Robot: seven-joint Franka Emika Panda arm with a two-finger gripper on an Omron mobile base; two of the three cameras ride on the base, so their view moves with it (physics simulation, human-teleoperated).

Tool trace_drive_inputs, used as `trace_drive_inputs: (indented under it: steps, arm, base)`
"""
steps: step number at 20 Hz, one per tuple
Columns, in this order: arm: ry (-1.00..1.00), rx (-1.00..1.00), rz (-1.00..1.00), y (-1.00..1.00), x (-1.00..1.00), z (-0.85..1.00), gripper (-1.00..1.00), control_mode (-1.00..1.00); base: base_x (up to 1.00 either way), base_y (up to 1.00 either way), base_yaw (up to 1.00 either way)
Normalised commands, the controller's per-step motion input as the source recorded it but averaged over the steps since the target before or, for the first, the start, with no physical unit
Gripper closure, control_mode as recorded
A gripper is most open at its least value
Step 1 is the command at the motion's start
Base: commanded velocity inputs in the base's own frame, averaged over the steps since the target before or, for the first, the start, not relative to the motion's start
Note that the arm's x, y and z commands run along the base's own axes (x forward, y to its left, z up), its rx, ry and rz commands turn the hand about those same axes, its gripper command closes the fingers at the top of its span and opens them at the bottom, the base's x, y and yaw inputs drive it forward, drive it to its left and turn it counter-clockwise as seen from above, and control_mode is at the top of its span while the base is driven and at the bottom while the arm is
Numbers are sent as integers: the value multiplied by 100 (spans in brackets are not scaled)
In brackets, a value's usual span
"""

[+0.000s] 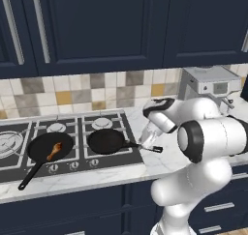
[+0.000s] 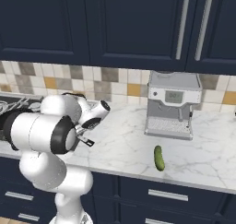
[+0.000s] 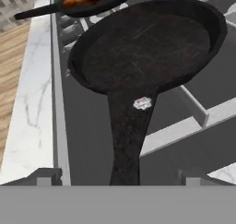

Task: Place both pans onto different burners. Then place the cucumber and the chicken drumstick on different pans.

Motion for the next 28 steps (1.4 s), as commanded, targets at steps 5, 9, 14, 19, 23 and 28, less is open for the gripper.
trace_drive_inputs:
  steps: [5,9,14,19,23,28]
  arm:
    - [-4,0,0,0,-8,52,-100,-100]
    - [-3,-15,-11,0,-12,10,-100,-100]
    - [-9,-27,-24,0,-16,8,-100,-100]
    - [-11,-22,-35,0,-18,12,-100,-100]
    - [-8,-7,-28,-4,-4,24,-100,-100]
    - [-2,-6,-21,-25,-4,6,-100,-100]
  base:
    - [0,0,0]
    - [0,0,0]
    - [0,0,0]
    - [0,0,0]
    - [0,0,0]
    - [0,0,0]
